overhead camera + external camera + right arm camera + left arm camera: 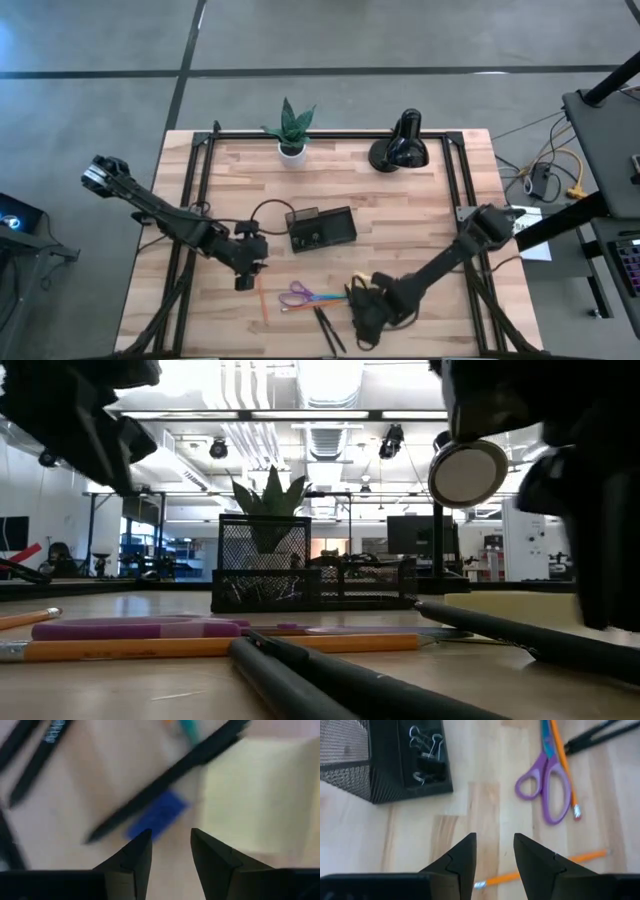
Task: Pick and place office supplies into organizer
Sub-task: Put the eraser into the desk organizer, then put the scissors into the desk organizer
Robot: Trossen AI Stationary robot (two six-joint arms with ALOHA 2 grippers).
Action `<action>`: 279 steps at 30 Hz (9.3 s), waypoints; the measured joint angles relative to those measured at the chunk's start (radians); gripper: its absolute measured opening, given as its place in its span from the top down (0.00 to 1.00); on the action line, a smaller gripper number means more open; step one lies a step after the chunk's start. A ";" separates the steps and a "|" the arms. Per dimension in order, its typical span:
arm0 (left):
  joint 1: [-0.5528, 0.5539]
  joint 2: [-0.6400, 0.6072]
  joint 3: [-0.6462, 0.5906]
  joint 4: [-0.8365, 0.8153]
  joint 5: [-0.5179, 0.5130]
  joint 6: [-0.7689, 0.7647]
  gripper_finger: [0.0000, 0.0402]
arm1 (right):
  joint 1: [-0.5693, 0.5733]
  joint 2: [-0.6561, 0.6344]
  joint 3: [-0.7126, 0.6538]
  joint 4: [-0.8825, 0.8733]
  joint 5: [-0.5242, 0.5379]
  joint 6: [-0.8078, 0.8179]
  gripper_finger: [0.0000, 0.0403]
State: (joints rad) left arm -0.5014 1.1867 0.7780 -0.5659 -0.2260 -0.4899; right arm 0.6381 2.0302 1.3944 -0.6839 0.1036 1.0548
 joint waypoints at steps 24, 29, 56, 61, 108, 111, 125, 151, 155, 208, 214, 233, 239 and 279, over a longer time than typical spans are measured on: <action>-0.051 -0.062 -0.068 -0.021 -0.019 0.024 0.71 | 0.111 0.208 0.303 -0.368 0.113 0.431 0.68; -0.051 -0.062 -0.070 -0.010 -0.027 0.024 0.71 | 0.082 0.206 0.281 -0.310 0.094 0.406 0.68; -0.050 -0.145 -0.071 -0.011 -0.029 -0.003 0.71 | -0.096 0.208 0.322 -0.285 -0.113 0.836 0.68; -0.050 -0.158 -0.070 -0.012 -0.029 -0.004 0.71 | -0.096 0.209 0.362 -0.274 -0.099 0.853 0.68; -0.049 -0.069 -0.070 0.044 -0.125 -0.266 0.71 | -0.079 0.202 0.383 -0.325 -0.063 -1.062 0.68; -0.049 -0.053 -0.071 0.051 -0.128 -0.276 0.71 | -0.086 0.202 0.371 -0.322 -0.059 -1.078 0.68; -0.049 -0.023 -0.071 0.067 -0.131 -0.318 0.71 | -0.110 0.201 0.321 -0.279 -0.082 -1.165 0.68; -0.049 -0.024 -0.071 0.113 -0.147 -0.317 0.71 | -0.158 0.202 0.299 -0.254 -0.090 -1.220 0.69; -0.049 -0.024 -0.071 0.113 -0.147 -0.316 0.71 | -0.167 0.202 0.297 -0.256 -0.098 -1.207 0.72; -0.049 -0.024 -0.071 0.130 -0.202 -0.306 0.71 | -0.506 0.209 0.335 0.084 0.128 -0.948 0.91; -0.049 -0.024 -0.071 0.129 -0.203 -0.306 0.71 | -0.505 0.211 0.335 0.083 0.134 -0.877 0.83; -0.048 -0.024 -0.071 0.130 -0.209 -0.343 0.71 | -0.484 0.155 0.335 0.028 0.217 -0.752 0.53; -0.048 -0.024 -0.071 0.131 -0.209 -0.342 0.71 | -0.465 0.117 0.335 0.030 0.214 -0.734 0.52; -0.048 -0.028 -0.069 0.218 -0.127 -0.289 0.71 | -0.160 0.134 0.364 -0.105 0.104 -0.737 0.54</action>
State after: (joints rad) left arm -0.5491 1.1587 0.7086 -0.3475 -0.3528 -0.7791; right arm 0.4786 2.1645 1.7588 -0.7891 0.2072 0.3175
